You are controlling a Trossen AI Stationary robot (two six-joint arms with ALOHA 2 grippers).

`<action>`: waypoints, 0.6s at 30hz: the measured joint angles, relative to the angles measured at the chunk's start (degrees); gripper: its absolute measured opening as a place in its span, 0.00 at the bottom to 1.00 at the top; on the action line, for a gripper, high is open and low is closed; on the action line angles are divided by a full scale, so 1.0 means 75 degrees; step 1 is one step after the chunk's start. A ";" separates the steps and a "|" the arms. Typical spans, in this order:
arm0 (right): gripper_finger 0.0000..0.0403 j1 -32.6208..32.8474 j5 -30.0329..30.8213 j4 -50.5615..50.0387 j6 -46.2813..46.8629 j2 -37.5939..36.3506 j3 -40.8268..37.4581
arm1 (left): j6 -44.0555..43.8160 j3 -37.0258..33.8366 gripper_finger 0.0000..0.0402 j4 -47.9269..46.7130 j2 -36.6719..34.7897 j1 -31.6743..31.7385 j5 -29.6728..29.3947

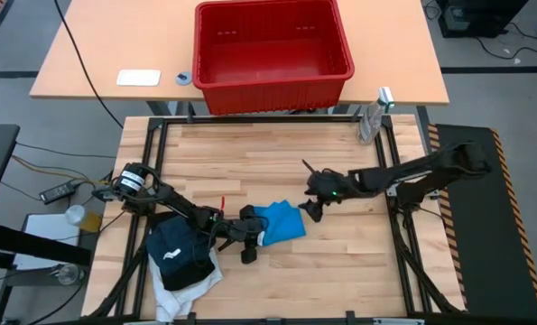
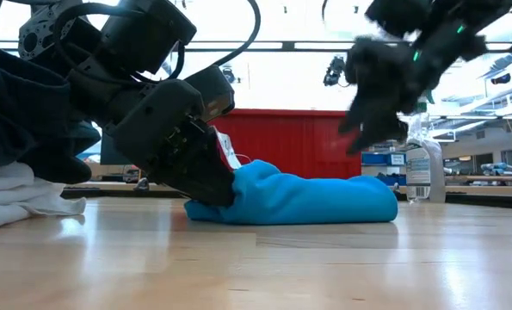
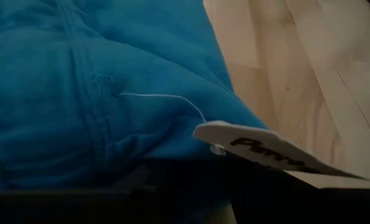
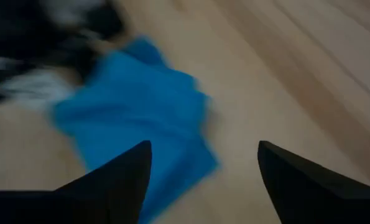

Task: Fold Laundry from Bin
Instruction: Fold the blue shorts

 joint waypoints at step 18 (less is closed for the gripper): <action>0.57 0.1414 0.1231 0.4458 -0.0809 0.3462 0.0003 | -0.0131 0.0000 0.30 -0.0060 -0.0006 0.0002 -0.0003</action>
